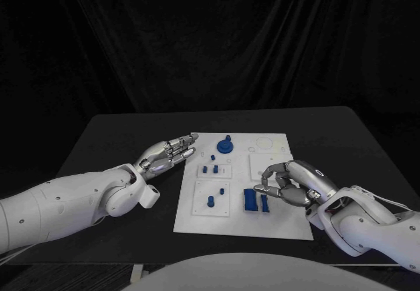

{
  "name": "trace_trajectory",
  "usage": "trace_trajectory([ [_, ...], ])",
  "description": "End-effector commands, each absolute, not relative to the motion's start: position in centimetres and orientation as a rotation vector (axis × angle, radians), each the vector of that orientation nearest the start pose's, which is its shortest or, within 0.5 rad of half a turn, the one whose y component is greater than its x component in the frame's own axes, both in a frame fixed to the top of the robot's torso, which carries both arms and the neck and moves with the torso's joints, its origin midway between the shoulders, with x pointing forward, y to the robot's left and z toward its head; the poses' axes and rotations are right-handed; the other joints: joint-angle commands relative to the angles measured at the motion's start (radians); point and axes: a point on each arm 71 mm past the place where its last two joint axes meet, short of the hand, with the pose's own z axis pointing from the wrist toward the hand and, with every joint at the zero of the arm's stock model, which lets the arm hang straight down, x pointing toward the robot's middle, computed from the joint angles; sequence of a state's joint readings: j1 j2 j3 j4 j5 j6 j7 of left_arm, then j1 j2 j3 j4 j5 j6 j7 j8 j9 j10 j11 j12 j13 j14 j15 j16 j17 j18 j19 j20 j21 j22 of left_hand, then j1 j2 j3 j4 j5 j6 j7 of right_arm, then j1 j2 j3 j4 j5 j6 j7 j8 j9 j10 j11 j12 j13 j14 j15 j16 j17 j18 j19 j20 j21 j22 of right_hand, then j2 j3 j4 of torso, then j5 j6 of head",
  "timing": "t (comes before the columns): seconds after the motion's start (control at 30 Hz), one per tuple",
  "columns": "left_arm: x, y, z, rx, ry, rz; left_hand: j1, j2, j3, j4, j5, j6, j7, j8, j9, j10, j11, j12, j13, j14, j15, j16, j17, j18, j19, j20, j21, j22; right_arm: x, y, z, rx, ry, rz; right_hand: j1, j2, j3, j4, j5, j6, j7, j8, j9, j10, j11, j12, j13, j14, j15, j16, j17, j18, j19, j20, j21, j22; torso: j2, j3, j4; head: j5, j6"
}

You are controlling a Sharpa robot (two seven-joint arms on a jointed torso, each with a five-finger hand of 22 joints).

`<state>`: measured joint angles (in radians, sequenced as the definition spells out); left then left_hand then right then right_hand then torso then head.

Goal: Assemble the parts on the task board

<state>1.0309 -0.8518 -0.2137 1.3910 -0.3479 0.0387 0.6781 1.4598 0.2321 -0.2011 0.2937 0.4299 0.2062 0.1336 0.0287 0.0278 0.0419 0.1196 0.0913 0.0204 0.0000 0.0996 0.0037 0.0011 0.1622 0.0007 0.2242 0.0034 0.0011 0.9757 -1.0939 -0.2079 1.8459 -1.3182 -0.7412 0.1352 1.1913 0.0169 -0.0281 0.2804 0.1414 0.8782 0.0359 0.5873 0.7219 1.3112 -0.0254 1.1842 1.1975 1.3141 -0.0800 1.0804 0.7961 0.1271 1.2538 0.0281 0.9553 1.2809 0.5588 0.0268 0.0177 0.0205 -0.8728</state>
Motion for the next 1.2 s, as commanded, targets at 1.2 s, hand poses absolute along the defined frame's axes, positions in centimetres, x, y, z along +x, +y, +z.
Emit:
trace_trajectory([
  [1.2, 43.1, 22.2, -28.3, -0.813, 1.575, -1.613, -0.839, -0.134, 0.06, -0.159, -0.325, -0.118, -0.134, -0.029, -0.028, -0.042, -0.12, -0.091, -0.02, 0.0, -0.1, -0.004, -0.001, -0.066, -0.001, -0.224, -0.003, -0.001, 38.5, -22.7, -23.7, 0.57, 1.344, 1.291, -1.095, -0.017, 0.028, -0.28, -0.141, -0.878, -0.036, -0.587, -0.722, -1.311, 0.025, -1.184, -1.197, -1.314, 0.08, -1.08, -0.796, -0.127, -1.254, -0.028, -0.955, -1.281, -0.008, -0.0062, -0.0074, 0.006, 0.07],
])
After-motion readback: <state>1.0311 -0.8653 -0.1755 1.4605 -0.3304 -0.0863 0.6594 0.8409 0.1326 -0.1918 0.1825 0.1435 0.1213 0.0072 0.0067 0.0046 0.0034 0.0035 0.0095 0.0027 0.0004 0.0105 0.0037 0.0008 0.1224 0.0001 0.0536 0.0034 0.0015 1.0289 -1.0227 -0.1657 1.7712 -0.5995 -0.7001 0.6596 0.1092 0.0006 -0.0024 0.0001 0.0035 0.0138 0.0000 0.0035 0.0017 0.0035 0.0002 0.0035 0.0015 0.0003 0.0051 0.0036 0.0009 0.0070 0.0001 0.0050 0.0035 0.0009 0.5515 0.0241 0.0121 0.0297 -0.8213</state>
